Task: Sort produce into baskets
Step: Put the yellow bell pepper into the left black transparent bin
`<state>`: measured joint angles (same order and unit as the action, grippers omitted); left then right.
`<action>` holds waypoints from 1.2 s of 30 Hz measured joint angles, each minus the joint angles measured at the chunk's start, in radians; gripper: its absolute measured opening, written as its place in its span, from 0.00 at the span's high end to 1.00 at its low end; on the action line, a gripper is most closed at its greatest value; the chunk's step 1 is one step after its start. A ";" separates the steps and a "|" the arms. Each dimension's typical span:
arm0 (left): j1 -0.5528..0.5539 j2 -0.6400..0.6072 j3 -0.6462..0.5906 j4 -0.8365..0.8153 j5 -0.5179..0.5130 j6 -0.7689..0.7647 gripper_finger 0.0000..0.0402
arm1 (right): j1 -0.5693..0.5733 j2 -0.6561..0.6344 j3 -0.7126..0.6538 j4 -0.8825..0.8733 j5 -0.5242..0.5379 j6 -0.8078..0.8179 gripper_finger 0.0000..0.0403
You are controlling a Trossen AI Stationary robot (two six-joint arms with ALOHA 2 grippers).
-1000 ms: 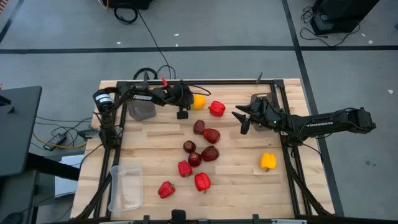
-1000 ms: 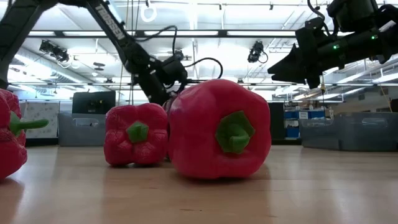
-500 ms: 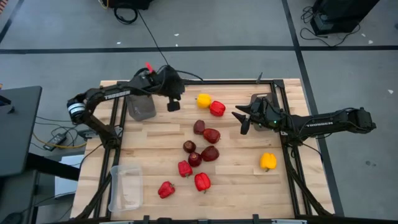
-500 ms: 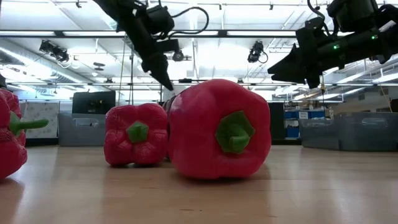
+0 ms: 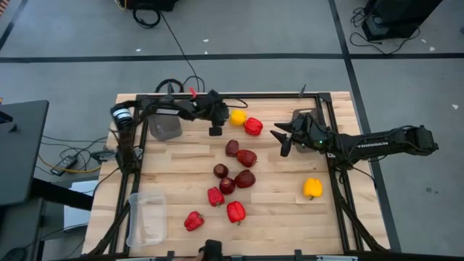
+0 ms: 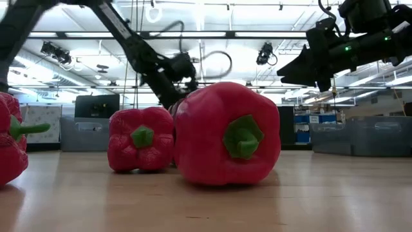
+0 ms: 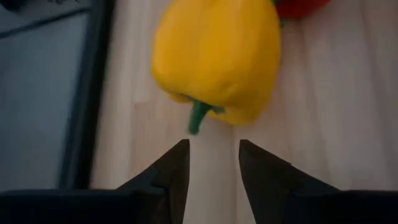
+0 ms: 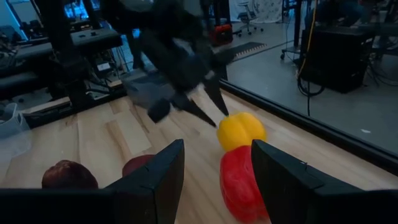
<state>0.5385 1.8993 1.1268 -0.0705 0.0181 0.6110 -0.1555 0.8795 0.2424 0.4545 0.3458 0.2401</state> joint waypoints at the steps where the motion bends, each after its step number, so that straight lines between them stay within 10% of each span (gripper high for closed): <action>1: 0.006 0.026 0.026 -0.015 0.000 0.003 0.64 | 0.000 0.000 0.000 0.001 0.000 0.001 0.51; 28: -0.012 0.128 0.135 -0.060 -0.066 -0.007 0.64 | 0.023 0.019 0.000 -0.029 0.027 0.029 0.51; 36: -0.036 0.128 0.135 -0.065 -0.096 -0.007 0.78 | 0.021 0.019 0.000 -0.030 0.027 0.028 0.51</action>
<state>0.5023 2.0274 1.2613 -0.1358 -0.0782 0.6042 -0.1341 0.8986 0.2424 0.4249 0.3729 0.2680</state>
